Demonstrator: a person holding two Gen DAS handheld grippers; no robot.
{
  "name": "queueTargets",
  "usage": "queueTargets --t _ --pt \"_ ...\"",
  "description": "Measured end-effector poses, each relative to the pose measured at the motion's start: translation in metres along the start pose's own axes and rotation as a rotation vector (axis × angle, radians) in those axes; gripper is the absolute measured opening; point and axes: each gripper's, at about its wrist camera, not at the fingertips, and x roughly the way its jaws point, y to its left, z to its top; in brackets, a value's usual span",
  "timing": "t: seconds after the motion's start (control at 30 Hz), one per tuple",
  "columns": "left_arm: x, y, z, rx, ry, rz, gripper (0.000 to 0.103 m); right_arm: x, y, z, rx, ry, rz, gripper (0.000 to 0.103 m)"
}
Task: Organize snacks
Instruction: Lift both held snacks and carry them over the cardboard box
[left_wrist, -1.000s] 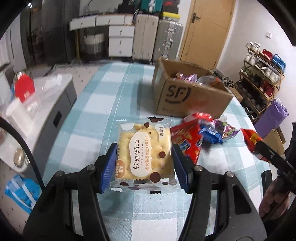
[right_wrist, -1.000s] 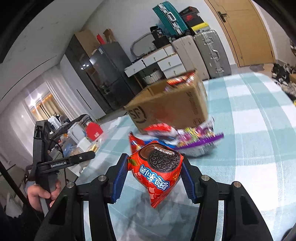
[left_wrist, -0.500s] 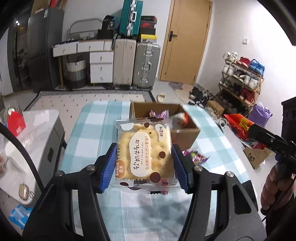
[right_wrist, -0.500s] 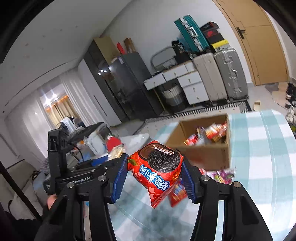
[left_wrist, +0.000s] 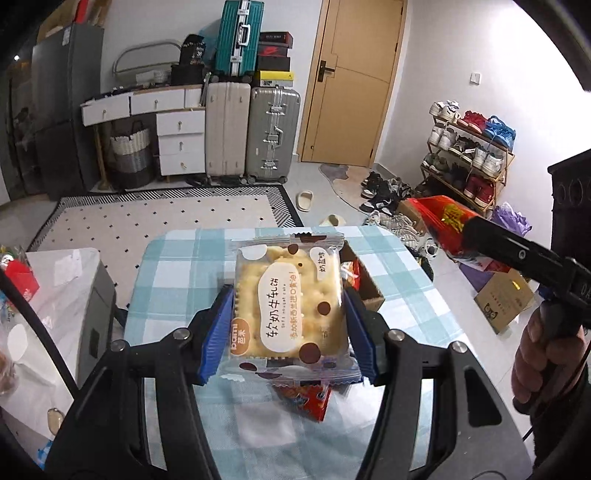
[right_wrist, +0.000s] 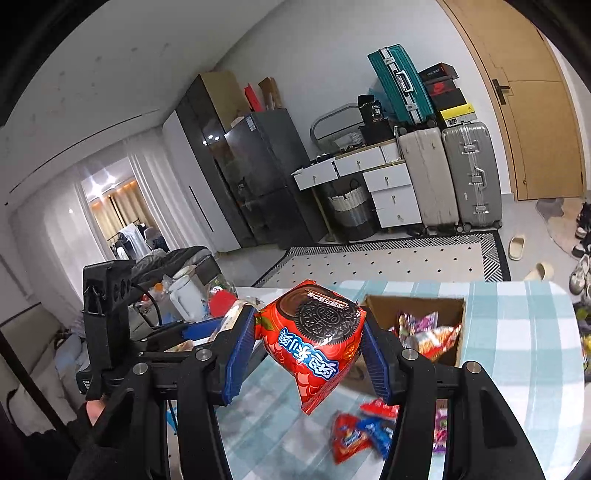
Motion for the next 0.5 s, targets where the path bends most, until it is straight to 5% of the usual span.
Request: queueTargets --t 0.5 --pt "0.123 -0.001 0.081 0.002 0.089 -0.009 0.055 0.065 -0.047 0.056 0.017 0.027 -0.059 0.055"
